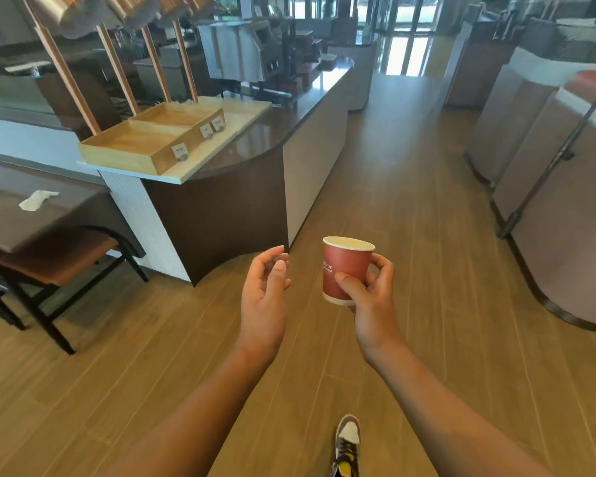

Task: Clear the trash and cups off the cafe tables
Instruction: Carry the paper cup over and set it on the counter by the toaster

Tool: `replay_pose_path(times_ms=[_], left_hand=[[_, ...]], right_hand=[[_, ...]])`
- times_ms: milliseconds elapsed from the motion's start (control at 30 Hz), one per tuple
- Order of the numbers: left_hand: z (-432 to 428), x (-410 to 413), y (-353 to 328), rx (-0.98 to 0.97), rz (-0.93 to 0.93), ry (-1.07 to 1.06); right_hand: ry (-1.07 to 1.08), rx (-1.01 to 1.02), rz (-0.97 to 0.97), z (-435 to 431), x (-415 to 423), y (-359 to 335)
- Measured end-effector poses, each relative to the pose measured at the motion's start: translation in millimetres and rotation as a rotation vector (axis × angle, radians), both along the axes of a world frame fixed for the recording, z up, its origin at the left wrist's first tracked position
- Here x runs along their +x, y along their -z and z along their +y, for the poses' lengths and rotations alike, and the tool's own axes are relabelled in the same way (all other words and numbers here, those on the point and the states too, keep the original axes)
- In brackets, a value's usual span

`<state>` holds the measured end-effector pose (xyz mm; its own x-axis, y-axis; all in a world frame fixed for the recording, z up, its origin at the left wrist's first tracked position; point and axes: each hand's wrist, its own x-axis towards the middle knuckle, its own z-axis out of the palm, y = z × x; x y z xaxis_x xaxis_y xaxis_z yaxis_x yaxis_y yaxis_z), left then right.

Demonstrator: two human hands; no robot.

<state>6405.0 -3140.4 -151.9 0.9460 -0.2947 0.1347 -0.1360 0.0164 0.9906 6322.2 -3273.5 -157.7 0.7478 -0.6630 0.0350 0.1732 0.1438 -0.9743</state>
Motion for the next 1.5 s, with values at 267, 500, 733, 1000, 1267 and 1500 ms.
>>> replay_pose_path(times_ms=[267,500,733,1000,1267,1500], left_hand=[[-135,163,-15,0.010,0.008,-0.088],[-213,293,-14,-0.008,0.026,-0.110],[-284,454,-1,-0.036,0.028,-0.106],[-349,630,-8,-0.017,0.063,-0.013],[-443,750,1,0.013,0.063,0.001],[-565,852,14,0.039,0.013,-0.009]], right_hand=[[-0.082,-0.009,-0.001,-146,177,-18],[-0.126,-0.019,0.031,-230,316,-18],[-0.143,-0.065,0.024,-297,482,-5],[-0.108,-0.037,-0.019,-357,664,-21],[-0.039,0.030,-0.014,-446,773,-11],[-0.048,0.019,-0.025,-571,869,14]])
